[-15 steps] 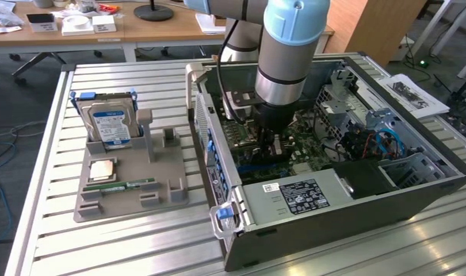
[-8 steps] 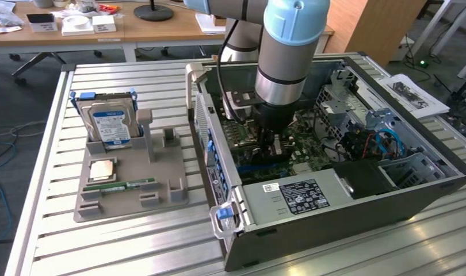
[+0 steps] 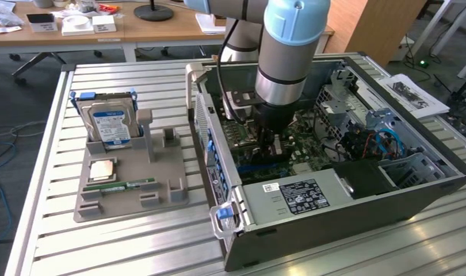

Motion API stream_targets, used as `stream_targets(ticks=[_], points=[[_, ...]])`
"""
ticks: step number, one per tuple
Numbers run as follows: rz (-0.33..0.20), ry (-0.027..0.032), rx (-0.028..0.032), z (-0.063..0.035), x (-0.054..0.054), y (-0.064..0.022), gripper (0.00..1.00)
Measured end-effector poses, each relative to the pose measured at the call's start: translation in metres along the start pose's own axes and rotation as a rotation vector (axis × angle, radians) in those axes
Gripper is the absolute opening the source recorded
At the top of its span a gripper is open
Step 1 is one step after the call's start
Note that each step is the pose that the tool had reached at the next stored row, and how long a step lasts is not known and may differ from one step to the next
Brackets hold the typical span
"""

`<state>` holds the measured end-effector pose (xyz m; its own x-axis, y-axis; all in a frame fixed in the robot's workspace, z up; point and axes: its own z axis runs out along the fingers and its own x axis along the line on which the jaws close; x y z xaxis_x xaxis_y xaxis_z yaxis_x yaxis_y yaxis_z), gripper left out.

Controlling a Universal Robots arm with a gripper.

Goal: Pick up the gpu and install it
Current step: 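Insert the gpu into the slot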

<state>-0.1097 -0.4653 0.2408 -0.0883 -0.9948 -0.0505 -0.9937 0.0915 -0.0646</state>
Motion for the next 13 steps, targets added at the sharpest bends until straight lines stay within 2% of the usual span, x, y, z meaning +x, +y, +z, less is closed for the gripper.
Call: stream_targets(ticks=[13], points=[[-0.008,0.0004,-0.0007,-0.003,0.0,-0.0002,0.27]])
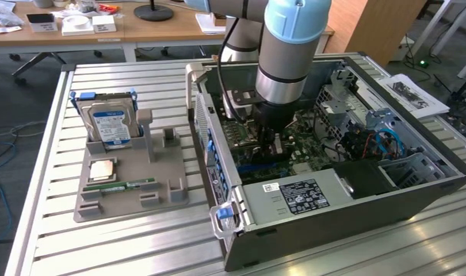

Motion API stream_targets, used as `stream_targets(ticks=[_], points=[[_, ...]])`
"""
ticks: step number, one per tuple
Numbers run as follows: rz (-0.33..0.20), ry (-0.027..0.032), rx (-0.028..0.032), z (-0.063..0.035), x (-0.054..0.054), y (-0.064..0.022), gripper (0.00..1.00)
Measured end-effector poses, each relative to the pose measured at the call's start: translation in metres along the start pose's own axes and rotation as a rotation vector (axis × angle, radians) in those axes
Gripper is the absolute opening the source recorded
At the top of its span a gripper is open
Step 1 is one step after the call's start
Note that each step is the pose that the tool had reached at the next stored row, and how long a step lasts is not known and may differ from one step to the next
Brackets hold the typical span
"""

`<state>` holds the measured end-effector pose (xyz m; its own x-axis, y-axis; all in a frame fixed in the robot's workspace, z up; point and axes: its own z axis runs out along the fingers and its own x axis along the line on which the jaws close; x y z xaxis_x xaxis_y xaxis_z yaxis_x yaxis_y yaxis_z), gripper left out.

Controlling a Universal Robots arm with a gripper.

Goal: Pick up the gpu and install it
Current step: 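Insert the gpu into the slot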

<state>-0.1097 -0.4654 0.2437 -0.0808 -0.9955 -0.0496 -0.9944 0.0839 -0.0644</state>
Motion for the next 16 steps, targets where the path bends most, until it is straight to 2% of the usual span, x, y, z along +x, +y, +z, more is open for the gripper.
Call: stream_targets(ticks=[16], points=[[-0.001,0.0001,-0.0001,0.0049,0.0003,0.0003,0.27]])
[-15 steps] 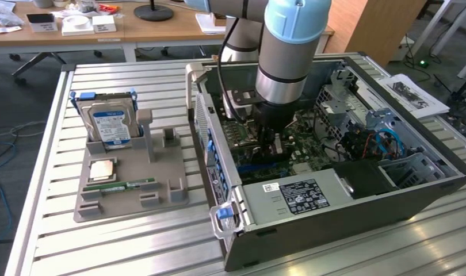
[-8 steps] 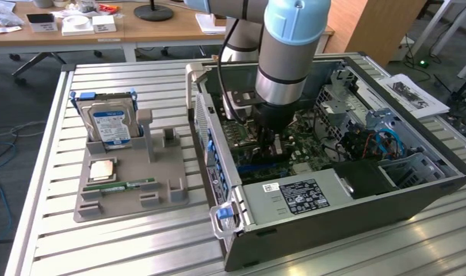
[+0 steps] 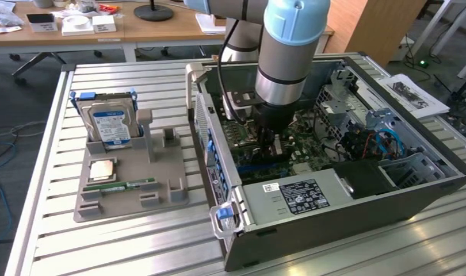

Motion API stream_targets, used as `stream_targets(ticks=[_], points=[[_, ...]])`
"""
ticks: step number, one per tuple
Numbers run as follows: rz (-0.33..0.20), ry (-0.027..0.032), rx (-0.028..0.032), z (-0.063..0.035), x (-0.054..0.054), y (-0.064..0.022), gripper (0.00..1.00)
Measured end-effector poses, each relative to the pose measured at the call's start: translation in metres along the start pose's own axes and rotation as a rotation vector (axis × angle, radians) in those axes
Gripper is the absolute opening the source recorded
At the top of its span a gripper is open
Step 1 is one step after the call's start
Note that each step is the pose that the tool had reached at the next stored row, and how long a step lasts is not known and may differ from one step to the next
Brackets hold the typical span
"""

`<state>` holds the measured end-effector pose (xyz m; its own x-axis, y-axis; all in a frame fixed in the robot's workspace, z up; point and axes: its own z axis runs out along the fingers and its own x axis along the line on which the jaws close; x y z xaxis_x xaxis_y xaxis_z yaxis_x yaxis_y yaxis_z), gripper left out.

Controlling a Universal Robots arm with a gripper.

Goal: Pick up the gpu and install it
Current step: 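Insert the gpu into the slot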

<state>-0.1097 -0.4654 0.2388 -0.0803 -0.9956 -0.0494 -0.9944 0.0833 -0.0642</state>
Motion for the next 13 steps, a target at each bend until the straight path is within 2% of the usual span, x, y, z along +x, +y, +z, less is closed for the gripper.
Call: stream_targets(ticks=[4,7,13], points=[[0.0,-0.0025,0.001,-0.0023,-0.0004,-0.0002,0.27],[0.0,-0.0003,0.0001,-0.0036,-0.0002,-0.0002,0.27],[-0.015,-0.0013,-0.0006,-0.0034,-0.0002,-0.0002,0.27]])
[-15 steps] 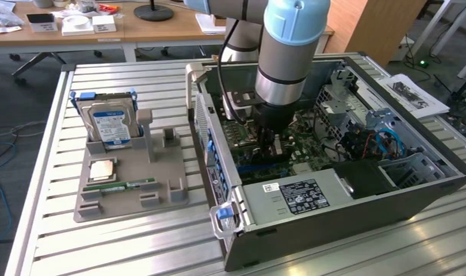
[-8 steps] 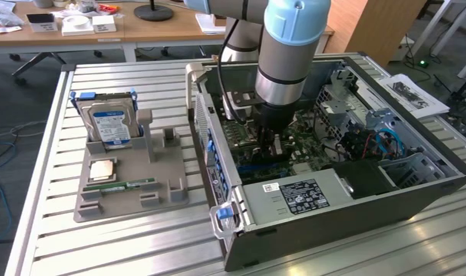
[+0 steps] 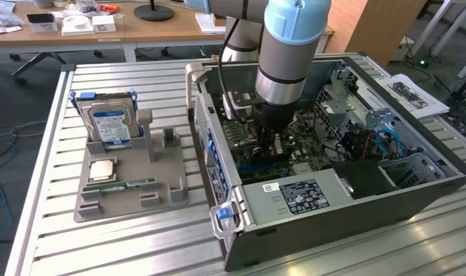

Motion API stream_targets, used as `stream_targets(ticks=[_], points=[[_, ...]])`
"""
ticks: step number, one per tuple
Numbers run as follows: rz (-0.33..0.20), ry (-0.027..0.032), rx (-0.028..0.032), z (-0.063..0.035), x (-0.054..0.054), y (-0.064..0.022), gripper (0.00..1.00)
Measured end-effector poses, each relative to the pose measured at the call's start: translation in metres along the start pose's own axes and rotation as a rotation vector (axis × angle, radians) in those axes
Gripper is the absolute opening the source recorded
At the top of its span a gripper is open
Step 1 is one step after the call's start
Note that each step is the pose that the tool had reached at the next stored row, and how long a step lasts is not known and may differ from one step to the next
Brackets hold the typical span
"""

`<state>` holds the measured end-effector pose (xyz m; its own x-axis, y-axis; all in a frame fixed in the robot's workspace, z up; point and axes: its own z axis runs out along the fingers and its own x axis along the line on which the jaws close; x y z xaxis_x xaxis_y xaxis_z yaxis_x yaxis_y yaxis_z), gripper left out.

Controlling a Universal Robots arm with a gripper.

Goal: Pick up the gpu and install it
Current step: 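Insert the gpu into the slot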

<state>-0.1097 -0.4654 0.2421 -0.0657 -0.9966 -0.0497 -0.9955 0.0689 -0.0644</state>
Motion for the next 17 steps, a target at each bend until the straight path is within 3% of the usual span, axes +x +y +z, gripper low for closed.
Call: stream_targets(ticks=[17], points=[[-0.006,-0.0002,-0.0003,0.0041,0.0003,0.0008,0.27]])
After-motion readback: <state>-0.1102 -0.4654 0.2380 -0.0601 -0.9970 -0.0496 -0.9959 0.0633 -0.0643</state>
